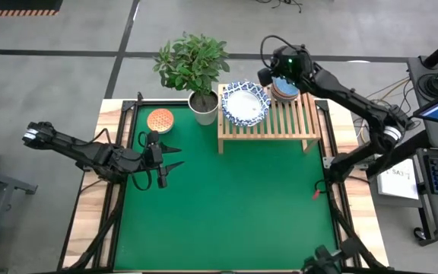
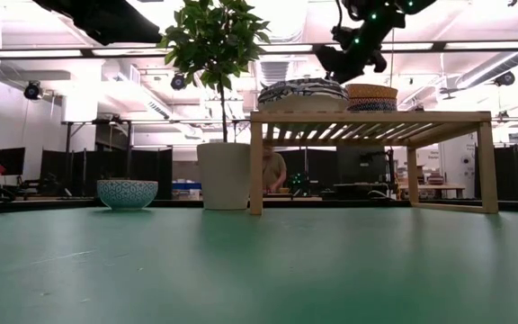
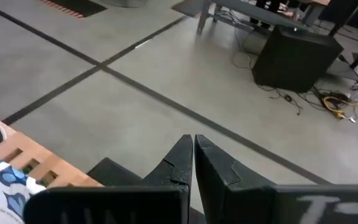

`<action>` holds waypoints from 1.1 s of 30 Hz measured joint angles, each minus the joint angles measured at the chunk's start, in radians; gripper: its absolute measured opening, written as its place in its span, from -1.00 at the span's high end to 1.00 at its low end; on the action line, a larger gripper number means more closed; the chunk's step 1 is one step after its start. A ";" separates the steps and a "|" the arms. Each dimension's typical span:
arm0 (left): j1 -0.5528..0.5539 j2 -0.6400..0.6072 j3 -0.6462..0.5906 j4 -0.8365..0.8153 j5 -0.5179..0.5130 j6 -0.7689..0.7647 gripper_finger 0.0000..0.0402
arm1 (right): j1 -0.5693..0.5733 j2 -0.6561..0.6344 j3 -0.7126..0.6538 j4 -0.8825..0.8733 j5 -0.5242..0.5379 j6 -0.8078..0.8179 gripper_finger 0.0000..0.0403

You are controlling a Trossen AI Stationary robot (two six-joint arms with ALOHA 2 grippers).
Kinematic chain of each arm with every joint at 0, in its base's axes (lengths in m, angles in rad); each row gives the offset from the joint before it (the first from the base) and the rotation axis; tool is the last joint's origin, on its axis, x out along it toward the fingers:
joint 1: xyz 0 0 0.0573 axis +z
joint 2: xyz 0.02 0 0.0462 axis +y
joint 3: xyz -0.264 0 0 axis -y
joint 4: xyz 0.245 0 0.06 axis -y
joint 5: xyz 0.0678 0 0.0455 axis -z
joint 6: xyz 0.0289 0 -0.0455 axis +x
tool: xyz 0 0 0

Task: Place and stack bowls onto a shelf
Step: Adjust the light blue bowl

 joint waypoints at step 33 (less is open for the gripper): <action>0.000 0.000 -0.019 0.001 0.002 -0.033 0.14 | -0.007 0.040 0.014 -0.077 -0.033 0.021 0.96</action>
